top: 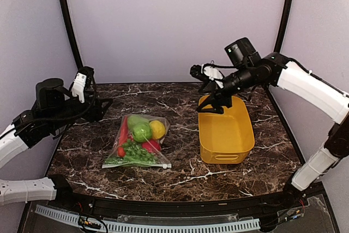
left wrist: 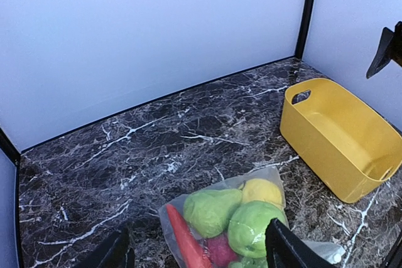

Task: Place the food in the zip-top bag and seal the zipper
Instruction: Reset both arms

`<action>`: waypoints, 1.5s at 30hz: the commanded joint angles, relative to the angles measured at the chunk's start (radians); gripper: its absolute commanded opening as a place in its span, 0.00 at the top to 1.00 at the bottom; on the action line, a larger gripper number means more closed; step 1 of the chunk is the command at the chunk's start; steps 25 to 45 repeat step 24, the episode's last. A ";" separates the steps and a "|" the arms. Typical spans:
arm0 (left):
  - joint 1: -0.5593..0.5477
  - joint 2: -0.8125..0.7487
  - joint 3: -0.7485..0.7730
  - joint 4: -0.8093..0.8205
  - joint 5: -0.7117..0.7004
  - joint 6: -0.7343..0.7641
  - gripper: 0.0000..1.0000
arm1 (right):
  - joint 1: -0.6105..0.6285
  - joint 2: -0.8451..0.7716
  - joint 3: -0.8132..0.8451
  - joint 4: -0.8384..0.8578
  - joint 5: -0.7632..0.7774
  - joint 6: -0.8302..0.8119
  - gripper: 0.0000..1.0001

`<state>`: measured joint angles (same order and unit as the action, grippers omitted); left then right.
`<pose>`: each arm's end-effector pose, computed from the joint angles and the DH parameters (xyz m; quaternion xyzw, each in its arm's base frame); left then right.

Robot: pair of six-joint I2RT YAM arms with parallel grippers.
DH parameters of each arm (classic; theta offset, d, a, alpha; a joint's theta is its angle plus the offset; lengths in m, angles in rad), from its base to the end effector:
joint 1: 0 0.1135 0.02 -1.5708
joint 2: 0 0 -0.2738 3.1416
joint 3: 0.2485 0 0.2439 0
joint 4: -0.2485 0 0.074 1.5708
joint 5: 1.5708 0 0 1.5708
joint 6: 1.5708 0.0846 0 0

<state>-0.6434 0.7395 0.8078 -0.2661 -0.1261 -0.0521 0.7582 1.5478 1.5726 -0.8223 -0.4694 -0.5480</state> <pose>0.1699 -0.1141 0.3430 0.1867 0.7501 -0.1698 0.6113 0.2299 0.2705 0.3461 -0.6170 0.6621 0.2527 0.3421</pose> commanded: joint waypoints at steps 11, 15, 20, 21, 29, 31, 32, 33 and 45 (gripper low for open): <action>0.013 0.225 0.275 -0.108 -0.383 0.120 0.14 | -0.534 -0.384 -0.243 0.358 0.233 0.386 0.01; 0.043 0.256 0.218 -0.043 -0.346 0.096 0.14 | -0.570 -0.467 -0.406 0.464 0.440 0.524 0.01; 0.065 0.250 0.132 0.039 -0.301 0.058 0.14 | -0.594 -0.548 -0.583 0.577 0.496 0.486 0.01; 0.067 0.243 0.114 0.054 -0.305 0.033 0.14 | -0.597 -0.559 -0.612 0.599 0.503 0.470 0.01; 0.067 0.208 0.017 0.135 -0.316 0.021 0.15 | -0.611 -0.604 -0.691 0.652 0.478 0.451 0.01; 0.067 0.208 0.017 0.135 -0.316 0.021 0.15 | -0.611 -0.604 -0.691 0.652 0.478 0.451 0.01; 0.067 0.208 0.017 0.135 -0.316 0.021 0.15 | -0.611 -0.604 -0.691 0.652 0.478 0.451 0.01; 0.067 0.208 0.017 0.135 -0.316 0.021 0.15 | -0.611 -0.604 -0.691 0.652 0.478 0.451 0.01; 0.067 0.208 0.017 0.135 -0.316 0.021 0.15 | -0.611 -0.604 -0.691 0.652 0.478 0.451 0.01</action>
